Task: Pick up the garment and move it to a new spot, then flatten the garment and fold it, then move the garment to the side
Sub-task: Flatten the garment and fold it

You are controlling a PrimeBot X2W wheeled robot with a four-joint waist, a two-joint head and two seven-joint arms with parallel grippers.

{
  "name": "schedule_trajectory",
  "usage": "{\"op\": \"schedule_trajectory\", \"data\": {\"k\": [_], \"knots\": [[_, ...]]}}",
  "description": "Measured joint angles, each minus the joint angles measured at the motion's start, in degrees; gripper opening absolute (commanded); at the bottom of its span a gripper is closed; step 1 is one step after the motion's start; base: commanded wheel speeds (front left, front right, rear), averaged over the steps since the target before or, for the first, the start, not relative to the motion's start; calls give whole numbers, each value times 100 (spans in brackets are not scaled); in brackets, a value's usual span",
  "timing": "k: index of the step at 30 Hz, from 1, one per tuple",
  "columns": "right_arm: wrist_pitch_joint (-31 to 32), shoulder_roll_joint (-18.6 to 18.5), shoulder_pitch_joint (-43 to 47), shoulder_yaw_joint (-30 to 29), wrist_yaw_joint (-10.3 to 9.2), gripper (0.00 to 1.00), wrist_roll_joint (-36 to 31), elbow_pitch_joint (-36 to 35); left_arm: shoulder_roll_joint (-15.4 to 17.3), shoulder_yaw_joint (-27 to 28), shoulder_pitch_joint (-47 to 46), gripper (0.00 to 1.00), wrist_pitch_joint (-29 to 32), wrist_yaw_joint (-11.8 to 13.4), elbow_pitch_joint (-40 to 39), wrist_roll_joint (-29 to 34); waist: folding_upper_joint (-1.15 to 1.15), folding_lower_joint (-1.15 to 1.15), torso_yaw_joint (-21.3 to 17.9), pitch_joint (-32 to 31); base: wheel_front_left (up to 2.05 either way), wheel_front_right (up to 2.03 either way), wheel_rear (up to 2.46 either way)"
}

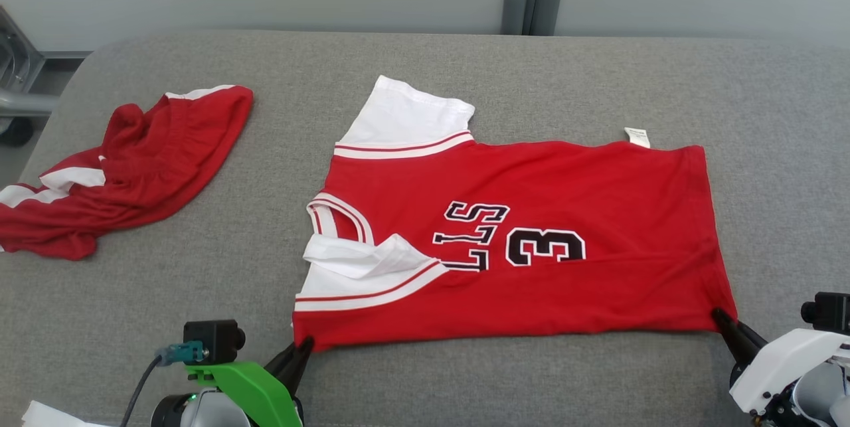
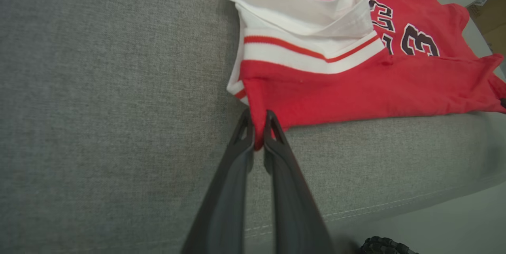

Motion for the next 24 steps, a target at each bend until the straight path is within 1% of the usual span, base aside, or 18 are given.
{"op": "schedule_trajectory", "data": {"k": [4,7,9,10,11,12,13,19,21,24], "knots": [[93,-51,172,-5,-53,0,60,-99,48,-4,147,0,74,102,-178,-35,0,0,9,-2,0,0,0],[141,-105,251,-16,-64,0,80,-191,119,-14,255,0,104,124,-312,-35,0,0,5,-3,0,0,0],[162,-110,277,-22,-110,0,107,-230,124,-9,297,0,133,202,-401,-37,0,0,-3,-5,0,0,0],[162,-112,285,-30,-112,26,107,-258,124,-3,316,13,134,235,-457,-45,0,0,-8,-6,0,0,0],[162,-112,292,-44,-130,47,109,-290,125,1,326,31,149,244,-497,-65,0,0,-15,-6,0,0,0],[164,-113,297,-55,-157,100,112,-328,129,4,337,77,149,248,-526,-88,0,0,-21,-7,0,0,0],[188,-116,309,-69,-178,100,121,-358,138,5,361,100,153,279,-567,-88,0,0,-28,-8,0,0,0],[213,-156,411,-112,-257,100,124,-550,237,19,533,100,257,363,-821,-88,0,0,-71,-7,0,0,0],[211,-178,414,-167,-309,100,125,-642,280,75,543,100,256,398,-907,-115,0,0,-84,-6,0,0,0],[210,-242,453,-229,-315,100,125,-779,321,199,558,100,245,453,-1059,-122,0,0,-103,-3,0,0,0]]}}
